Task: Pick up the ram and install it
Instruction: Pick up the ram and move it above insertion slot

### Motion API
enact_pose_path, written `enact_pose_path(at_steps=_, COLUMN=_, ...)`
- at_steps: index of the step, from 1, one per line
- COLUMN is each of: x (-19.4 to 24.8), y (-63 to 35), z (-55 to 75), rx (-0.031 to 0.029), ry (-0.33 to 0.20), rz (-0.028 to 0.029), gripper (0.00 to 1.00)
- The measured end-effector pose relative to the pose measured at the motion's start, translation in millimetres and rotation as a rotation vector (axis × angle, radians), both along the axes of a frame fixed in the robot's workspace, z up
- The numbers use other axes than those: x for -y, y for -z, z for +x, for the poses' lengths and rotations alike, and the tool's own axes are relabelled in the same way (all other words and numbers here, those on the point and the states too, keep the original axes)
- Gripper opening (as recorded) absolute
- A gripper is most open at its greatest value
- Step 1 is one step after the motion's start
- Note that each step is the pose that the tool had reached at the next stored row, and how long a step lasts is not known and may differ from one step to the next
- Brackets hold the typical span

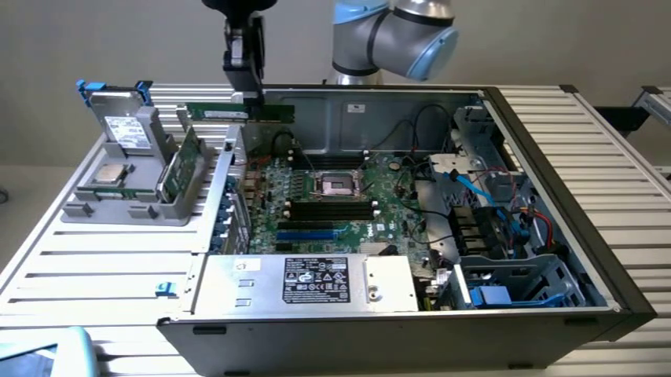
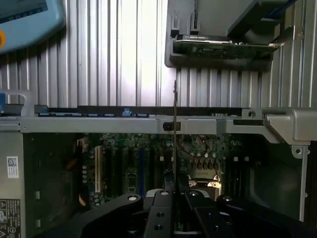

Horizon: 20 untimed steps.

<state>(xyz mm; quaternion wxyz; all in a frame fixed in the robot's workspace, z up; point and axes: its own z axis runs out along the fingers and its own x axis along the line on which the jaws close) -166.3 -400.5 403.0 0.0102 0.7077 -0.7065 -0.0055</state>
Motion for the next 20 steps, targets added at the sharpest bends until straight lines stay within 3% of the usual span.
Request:
enact_pose_path(at_steps=11, x=-0.7, y=-0.3, z=49.2, rx=0.0000, ry=0.000, rz=0.0000, gripper=0.14)
enact_pose_path(at_steps=17, x=-6.1, y=-0.2, z=69.1, rx=0.0023, ry=0.000, rz=-0.0024, gripper=0.14)
enact_pose_path(at_steps=20, x=-9.8, y=-0.3, z=77.8, rx=0.0060, ry=0.000, rz=-0.0068, gripper=0.14)
